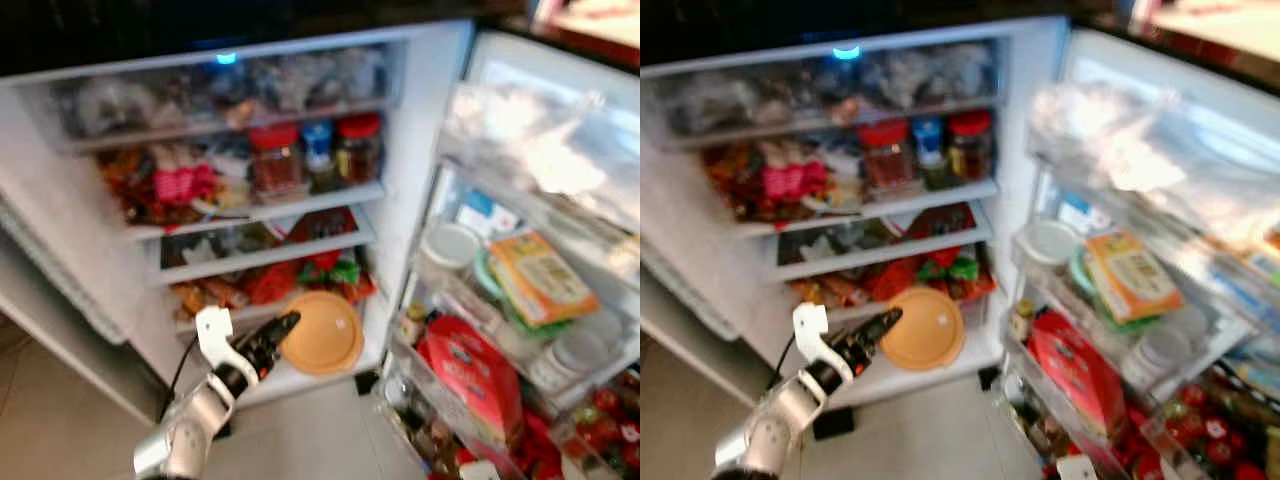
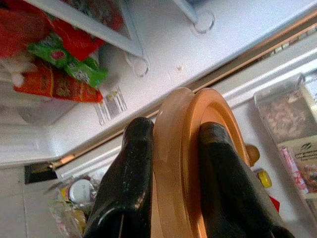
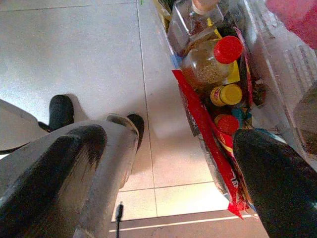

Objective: Restocking fridge

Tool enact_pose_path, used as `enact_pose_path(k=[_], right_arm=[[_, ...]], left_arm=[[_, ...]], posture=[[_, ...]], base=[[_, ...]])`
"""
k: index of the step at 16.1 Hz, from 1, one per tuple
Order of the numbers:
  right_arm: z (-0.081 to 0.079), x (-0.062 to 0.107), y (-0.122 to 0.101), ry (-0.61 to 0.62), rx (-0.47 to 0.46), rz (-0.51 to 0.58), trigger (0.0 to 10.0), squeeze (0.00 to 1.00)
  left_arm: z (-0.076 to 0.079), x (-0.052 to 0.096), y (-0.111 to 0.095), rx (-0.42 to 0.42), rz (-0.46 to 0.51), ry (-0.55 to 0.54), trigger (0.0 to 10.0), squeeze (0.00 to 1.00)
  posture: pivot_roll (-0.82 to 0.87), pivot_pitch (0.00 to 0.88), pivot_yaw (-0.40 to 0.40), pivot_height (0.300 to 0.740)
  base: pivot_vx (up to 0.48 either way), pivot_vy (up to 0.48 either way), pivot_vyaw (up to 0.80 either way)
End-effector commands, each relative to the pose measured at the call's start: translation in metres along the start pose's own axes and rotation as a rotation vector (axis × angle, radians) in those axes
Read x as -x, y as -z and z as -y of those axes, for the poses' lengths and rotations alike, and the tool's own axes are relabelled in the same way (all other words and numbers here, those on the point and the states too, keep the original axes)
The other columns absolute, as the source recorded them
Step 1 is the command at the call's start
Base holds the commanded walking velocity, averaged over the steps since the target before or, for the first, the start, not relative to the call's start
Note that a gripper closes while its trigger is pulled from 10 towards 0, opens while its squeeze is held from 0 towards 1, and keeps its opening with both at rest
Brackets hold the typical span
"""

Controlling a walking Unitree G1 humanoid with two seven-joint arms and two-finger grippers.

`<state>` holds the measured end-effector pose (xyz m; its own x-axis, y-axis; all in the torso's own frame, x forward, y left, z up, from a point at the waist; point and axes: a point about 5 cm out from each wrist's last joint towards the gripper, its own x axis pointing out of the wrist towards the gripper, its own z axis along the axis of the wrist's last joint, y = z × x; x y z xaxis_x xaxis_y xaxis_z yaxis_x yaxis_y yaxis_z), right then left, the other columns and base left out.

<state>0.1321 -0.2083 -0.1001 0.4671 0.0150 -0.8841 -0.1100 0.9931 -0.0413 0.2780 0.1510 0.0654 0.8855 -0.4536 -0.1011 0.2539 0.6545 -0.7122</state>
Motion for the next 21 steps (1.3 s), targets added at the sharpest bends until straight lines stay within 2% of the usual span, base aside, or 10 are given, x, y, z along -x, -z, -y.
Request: enact_pose_path(k=[1, 4, 9, 21], right_arm=[[-0.003, 0.001, 0.011, -0.004, -0.009, -0.038, 10.0, 0.0], [-0.003, 0.001, 0.009, -0.013, 0.004, -0.025, 10.0, 0.0], [-0.004, 0.001, 0.009, -0.019, -0.013, -0.026, 10.0, 0.0], [-0.005, 0.001, 0.008, -0.014, -0.039, -0.012, 10.0, 0.0]], left_arm=[[0.005, -0.002, -0.008, -0.023, 0.033, 0.007, 10.0, 0.0], [0.01, -0.007, -0.008, -0.02, 0.034, 0.019, 10.0, 0.0], [0.014, -0.009, -0.005, -0.014, 0.032, 0.027, 10.0, 0.0], [0.013, -0.01, 0.0, -0.013, 0.017, 0.017, 10.0, 0.0]], posture=[[-0.13, 0.0, 0.052, 0.74], [-0.13, 0.0, 0.054, 0.74], [-0.13, 0.0, 0.055, 0.74], [-0.12, 0.0, 0.057, 0.74]], base=[[0.0, 0.0, 0.0], [0.0, 0.0, 0.16], [0.0, 0.0, 0.74], [0.0, 0.0, 0.0]])
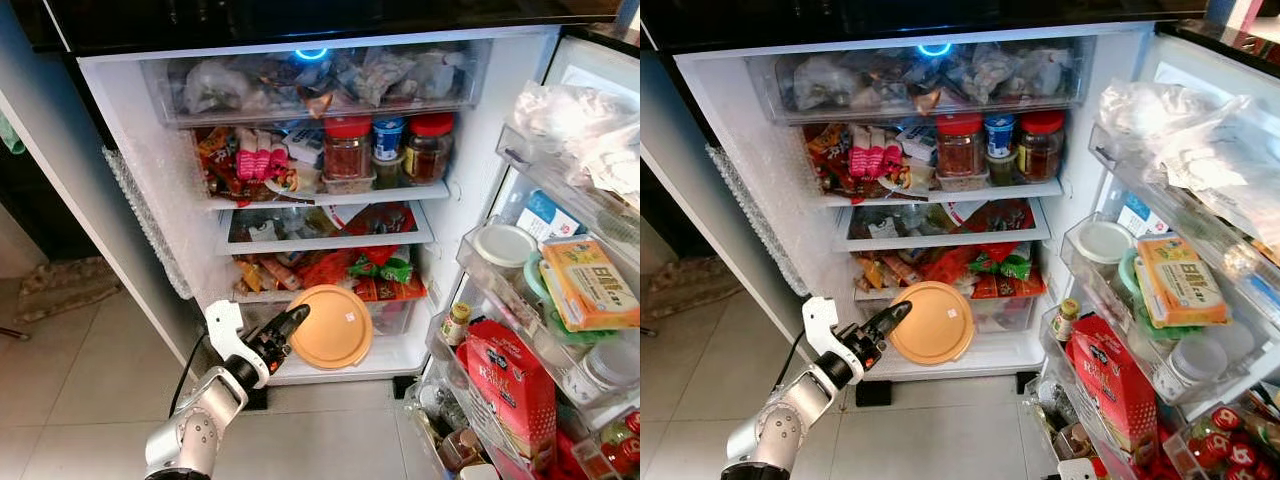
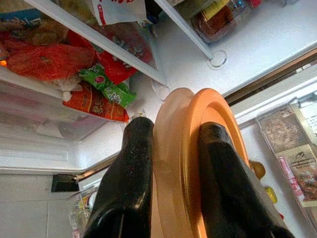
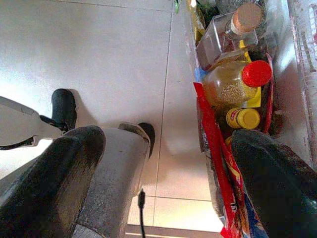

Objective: Restocking fridge

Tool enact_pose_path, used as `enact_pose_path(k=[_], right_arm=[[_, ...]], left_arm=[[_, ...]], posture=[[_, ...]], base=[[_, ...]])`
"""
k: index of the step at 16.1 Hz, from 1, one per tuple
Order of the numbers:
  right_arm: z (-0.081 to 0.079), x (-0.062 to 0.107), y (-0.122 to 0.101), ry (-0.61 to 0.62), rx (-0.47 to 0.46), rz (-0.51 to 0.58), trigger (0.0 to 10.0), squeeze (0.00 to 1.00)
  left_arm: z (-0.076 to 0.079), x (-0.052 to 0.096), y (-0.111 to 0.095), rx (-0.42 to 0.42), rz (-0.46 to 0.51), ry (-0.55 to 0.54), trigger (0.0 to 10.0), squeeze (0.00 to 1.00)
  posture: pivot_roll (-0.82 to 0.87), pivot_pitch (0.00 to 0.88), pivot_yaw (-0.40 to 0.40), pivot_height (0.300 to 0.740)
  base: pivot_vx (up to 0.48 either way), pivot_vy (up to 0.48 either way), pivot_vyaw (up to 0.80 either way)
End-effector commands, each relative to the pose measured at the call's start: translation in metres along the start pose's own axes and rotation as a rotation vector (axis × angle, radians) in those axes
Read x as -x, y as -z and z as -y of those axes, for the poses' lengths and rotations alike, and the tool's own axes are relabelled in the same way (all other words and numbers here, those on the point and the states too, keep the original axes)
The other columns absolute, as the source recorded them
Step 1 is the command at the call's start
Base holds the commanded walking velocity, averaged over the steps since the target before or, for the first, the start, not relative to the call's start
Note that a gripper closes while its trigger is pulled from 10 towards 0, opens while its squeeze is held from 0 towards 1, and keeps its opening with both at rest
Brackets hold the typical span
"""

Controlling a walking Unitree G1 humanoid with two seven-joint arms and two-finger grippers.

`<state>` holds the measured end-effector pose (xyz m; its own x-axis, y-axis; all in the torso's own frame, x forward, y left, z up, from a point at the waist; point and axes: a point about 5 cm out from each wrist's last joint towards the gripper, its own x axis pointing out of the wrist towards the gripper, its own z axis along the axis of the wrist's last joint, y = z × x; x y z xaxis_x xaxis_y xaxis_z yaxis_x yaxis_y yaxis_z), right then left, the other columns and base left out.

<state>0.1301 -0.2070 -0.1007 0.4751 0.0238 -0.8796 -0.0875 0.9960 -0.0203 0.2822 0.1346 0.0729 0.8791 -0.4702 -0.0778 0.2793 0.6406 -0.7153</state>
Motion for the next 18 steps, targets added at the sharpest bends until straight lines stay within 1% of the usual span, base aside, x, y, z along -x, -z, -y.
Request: enact_pose_path(k=[1, 4, 8, 11, 14, 18], right_arm=[[-0.003, 0.0006, 0.0063, -0.006, -0.009, -0.021, 10.0, 0.0], [-0.0043, 0.0002, 0.0058, -0.011, 0.005, -0.025, 10.0, 0.0], [-0.0036, 0.0003, 0.0068, -0.01, 0.013, -0.035, 10.0, 0.0], [-0.0024, 0.0004, 0.0062, -0.012, 0.04, -0.039, 10.0, 0.0], [-0.0012, 0.0003, 0.0046, -0.002, 0.043, -0.029, 10.0, 0.0], [-0.0015, 0.0001, 0.0037, 0.0, 0.028, -0.023, 10.0, 0.0]], left_arm=[[-0.0019, 0.0006, -0.0028, -0.014, 0.012, -0.013, 10.0, 0.0], [-0.0035, 0.0008, -0.0043, -0.019, 0.019, -0.022, 10.0, 0.0], [-0.0011, -0.001, -0.0068, -0.024, 0.033, -0.014, 10.0, 0.0], [0.0005, -0.0024, -0.0091, -0.037, 0.043, -0.013, 10.0, 0.0], [0.002, -0.0046, -0.0115, -0.04, 0.059, -0.013, 10.0, 0.0], [0.0022, -0.006, -0.0097, -0.045, 0.048, -0.015, 10.0, 0.0]], posture=[[-0.12, 0.0, 0.057, 0.74], [-0.1, 0.0, 0.061, 0.736], [-0.07, 0.0, 0.059, 0.691], [-0.07, 0.0, 0.047, 0.651], [-0.09, 0.0, 0.043, 0.651], [-0.11, 0.0, 0.041, 0.651]], base=[[0.0, 0.0, 0.0], [0.0, 0.0, 0.0], [0.0, 0.0, 0.0], [0.0, 0.0, 0.0], [0.0, 0.0, 0.0], [0.0, 0.0, 0.0]])
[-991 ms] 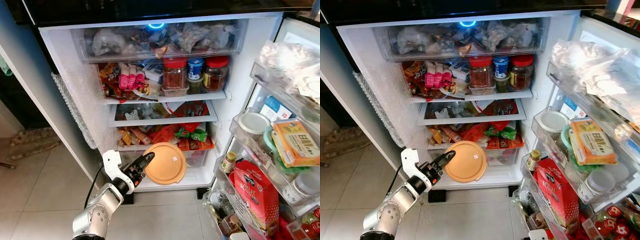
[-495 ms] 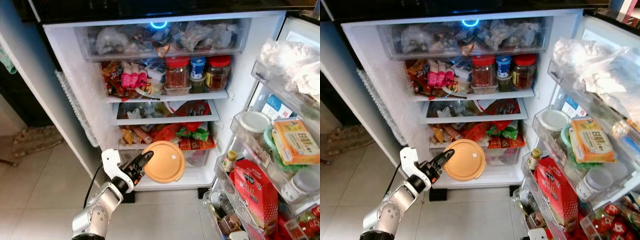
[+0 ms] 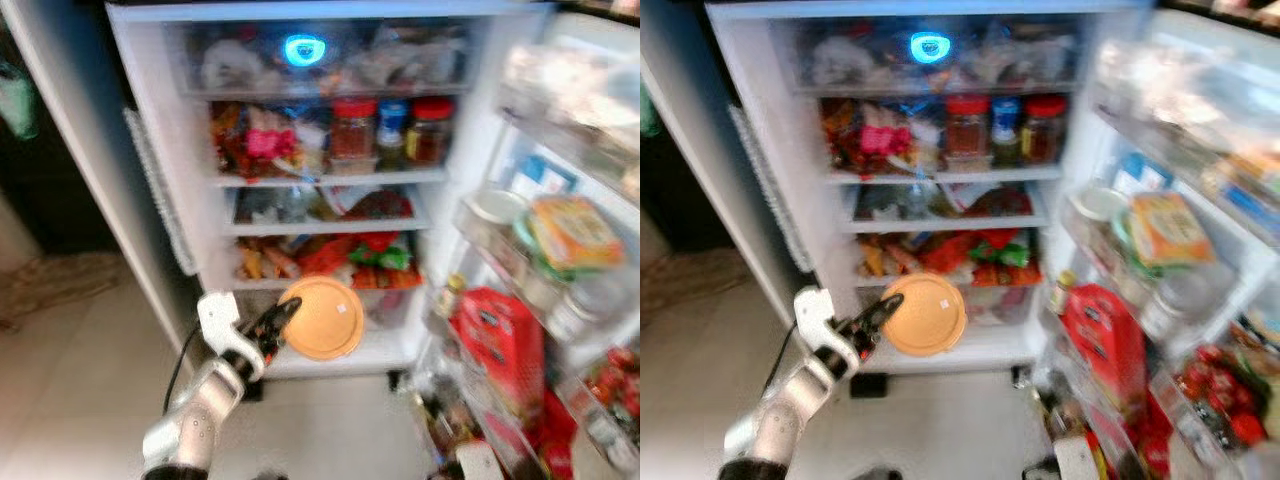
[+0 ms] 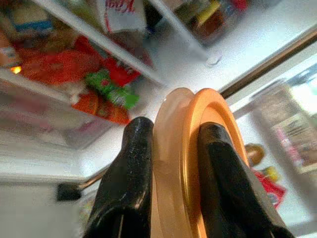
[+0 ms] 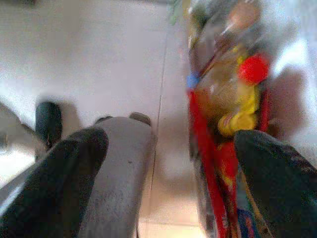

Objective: Restocking fridge

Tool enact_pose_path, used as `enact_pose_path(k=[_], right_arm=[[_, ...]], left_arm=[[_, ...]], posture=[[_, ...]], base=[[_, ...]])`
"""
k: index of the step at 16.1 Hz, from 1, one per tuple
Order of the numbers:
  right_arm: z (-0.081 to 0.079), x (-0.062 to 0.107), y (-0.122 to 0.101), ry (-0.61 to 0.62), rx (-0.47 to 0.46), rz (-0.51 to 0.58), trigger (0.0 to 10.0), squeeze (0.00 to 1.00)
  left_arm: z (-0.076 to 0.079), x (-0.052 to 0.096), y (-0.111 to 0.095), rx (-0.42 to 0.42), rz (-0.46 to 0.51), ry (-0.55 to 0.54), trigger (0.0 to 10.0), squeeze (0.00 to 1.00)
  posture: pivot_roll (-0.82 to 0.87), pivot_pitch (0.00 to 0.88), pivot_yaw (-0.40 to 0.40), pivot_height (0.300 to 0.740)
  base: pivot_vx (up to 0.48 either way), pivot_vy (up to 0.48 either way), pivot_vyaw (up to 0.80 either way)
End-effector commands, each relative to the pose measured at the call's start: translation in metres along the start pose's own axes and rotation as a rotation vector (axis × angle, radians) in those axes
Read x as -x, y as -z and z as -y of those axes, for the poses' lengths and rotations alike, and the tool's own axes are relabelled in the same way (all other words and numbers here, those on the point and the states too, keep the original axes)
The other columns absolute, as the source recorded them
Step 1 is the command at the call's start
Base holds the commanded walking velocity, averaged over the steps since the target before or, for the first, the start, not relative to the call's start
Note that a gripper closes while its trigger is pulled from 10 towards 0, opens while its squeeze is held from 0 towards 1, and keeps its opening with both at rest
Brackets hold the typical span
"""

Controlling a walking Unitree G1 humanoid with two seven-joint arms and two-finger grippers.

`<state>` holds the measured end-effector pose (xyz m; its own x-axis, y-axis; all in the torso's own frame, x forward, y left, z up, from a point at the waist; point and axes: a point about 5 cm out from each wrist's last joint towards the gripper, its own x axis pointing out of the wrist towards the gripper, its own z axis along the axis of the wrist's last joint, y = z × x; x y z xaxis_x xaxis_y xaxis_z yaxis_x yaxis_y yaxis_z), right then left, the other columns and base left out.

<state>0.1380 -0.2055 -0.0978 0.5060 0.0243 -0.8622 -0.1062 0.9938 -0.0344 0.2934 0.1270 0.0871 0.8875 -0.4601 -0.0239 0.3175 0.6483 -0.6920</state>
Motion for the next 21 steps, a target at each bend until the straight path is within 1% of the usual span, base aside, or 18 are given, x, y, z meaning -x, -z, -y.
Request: enact_pose_path(k=[1, 3, 10, 12, 14, 18, 21], right_arm=[[-0.0014, 0.0017, 0.0126, -0.003, 0.001, -0.064, 10.0, 0.0], [-0.0021, 0.0017, 0.0123, -0.008, 0.001, -0.058, 10.0, 0.0], [-0.0018, 0.0019, 0.011, -0.005, -0.02, -0.033, 10.0, 0.0], [-0.0022, 0.0019, 0.0095, -0.025, 0.001, -0.025, 10.0, 0.0], [-0.0014, 0.0019, 0.0106, -0.012, -0.014, -0.034, 10.0, 0.0], [-0.002, 0.0018, 0.0106, -0.015, -0.03, -0.034, 10.0, 0.0], [-0.003, 0.0017, 0.0085, -0.035, -0.013, -0.014, 10.0, 0.0]], left_arm=[[-0.0089, 0.0063, 0.0007, -0.014, -0.005, -0.042, 10.0, 0.0], [-0.0083, 0.006, 0.0, -0.016, -0.002, -0.042, 10.0, 0.0], [-0.0076, 0.0027, -0.0057, -0.016, 0.04, -0.052, 10.0, 0.0], [-0.0074, 0.0012, -0.0064, -0.015, 0.051, -0.057, 10.0, 0.0], [-0.0077, 0.0007, -0.0066, -0.014, 0.053, -0.061, 10.0, 0.0], [-0.0086, 0.0002, -0.0079, -0.016, 0.057, -0.064, 10.0, 0.0], [-0.0083, -0.001, -0.0093, -0.012, 0.069, -0.064, 10.0, 0.0]], posture=[[-0.11, 0.0, 0.044, 0.646], [-0.11, 0.0, 0.048, 0.626], [-0.11, 0.0, 0.044, 0.626], [-0.11, 0.0, 0.043, 0.626], [-0.11, 0.0, 0.042, 0.64], [-0.11, 0.0, 0.043, 0.64], [-0.11, 0.0, 0.043, 0.64]], base=[[0.0, 0.0, 0.0], [0.0, 0.0, 0.0], [0.0, 0.0, 0.0], [0.264, 0.0, 0.0], [0.264, 0.0, 0.0], [0.266, 0.0, 0.0], [0.277, 0.0, 0.0]])
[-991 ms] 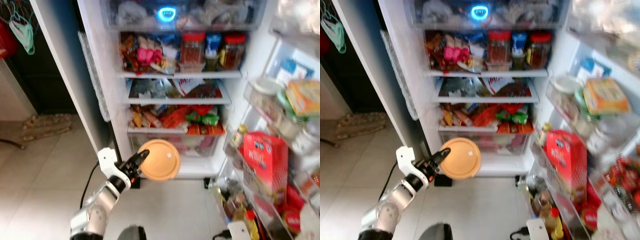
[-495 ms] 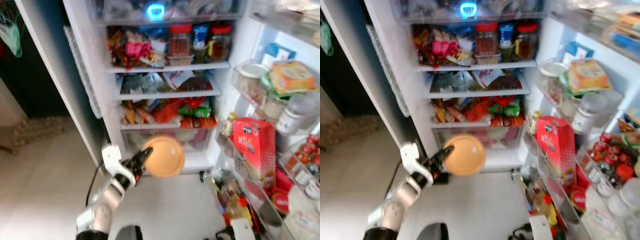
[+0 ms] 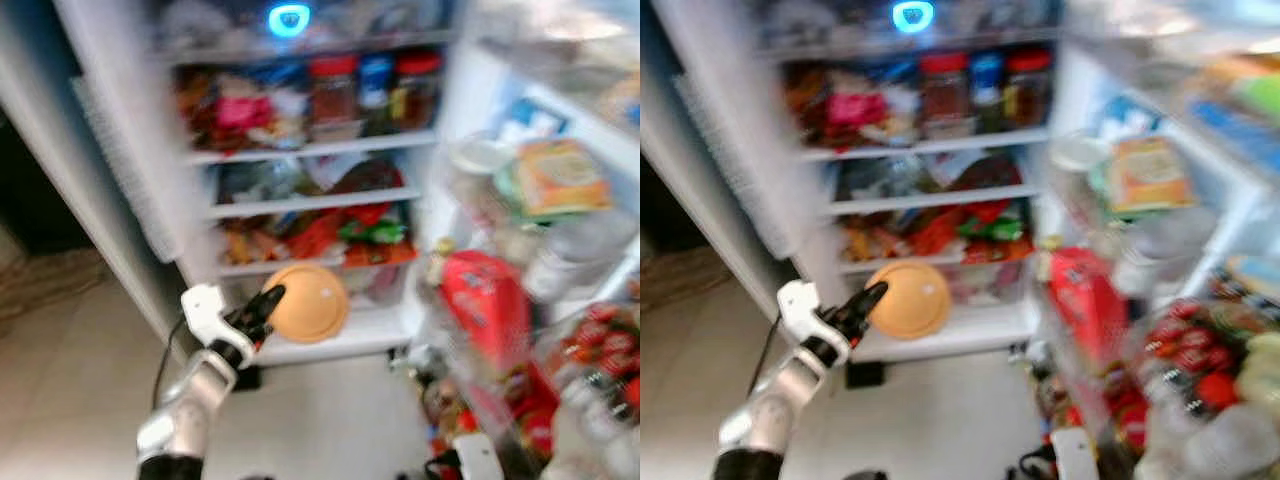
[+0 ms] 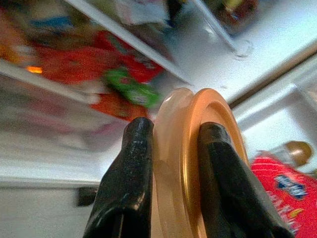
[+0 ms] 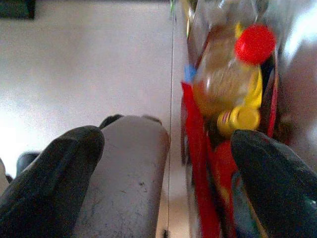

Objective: Restocking fridge

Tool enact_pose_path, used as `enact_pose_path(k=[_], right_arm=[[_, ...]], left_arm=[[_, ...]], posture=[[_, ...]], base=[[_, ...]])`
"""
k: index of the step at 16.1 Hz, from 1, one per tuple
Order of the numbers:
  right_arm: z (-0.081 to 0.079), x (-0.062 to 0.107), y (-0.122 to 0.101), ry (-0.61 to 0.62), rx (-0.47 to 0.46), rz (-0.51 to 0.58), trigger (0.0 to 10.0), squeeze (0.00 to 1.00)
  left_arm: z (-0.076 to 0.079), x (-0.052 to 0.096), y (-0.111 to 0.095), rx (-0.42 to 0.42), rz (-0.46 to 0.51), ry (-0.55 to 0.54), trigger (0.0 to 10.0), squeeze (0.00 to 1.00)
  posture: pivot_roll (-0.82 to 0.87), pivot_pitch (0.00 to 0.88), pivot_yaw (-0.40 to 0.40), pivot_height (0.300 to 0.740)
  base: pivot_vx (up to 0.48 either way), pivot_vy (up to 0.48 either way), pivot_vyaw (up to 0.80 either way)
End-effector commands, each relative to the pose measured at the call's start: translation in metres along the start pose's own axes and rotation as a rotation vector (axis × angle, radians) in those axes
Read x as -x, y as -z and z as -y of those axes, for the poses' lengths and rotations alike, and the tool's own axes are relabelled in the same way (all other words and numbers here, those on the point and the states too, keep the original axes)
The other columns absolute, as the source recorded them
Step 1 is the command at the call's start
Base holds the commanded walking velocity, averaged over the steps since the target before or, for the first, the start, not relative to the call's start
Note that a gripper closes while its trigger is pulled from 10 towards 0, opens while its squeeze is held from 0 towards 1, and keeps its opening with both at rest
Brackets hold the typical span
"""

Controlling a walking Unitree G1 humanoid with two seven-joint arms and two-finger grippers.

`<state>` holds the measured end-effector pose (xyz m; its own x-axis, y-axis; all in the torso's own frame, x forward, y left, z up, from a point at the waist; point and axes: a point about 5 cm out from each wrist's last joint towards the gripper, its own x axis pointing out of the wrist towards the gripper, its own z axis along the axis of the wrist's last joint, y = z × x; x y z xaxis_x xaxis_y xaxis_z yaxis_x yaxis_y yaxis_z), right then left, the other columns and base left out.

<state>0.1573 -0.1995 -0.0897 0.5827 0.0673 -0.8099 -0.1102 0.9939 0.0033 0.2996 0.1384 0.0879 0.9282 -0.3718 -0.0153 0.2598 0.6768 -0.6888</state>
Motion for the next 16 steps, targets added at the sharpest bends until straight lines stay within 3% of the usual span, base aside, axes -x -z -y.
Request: enact_pose_path(k=[1, 12, 16], right_arm=[[0.001, 0.008, 0.029, 0.001, 0.002, -0.113, 10.0, 0.0], [0.001, 0.008, 0.031, -0.006, 0.008, -0.132, 10.0, 0.0], [0.001, 0.008, 0.03, -0.013, 0.005, -0.128, 10.0, 0.0]], left_arm=[[0.001, -0.001, 0.0, -0.009, -0.003, 0.0, 10.0, 0.0], [-0.005, -0.007, -0.01, 0.036, 0.057, -0.024, 10.0, 0.0], [-0.009, -0.009, -0.017, 0.082, 0.104, -0.048, 10.0, 0.0]], posture=[[-0.11, 0.0, 0.044, 0.645], [-0.12, 0.0, 0.044, 0.653], [-0.12, 0.0, 0.041, 0.653]], base=[[0.281, 0.0, 0.0], [0.279, 0.0, 0.0], [0.28, 0.0, 0.55]])
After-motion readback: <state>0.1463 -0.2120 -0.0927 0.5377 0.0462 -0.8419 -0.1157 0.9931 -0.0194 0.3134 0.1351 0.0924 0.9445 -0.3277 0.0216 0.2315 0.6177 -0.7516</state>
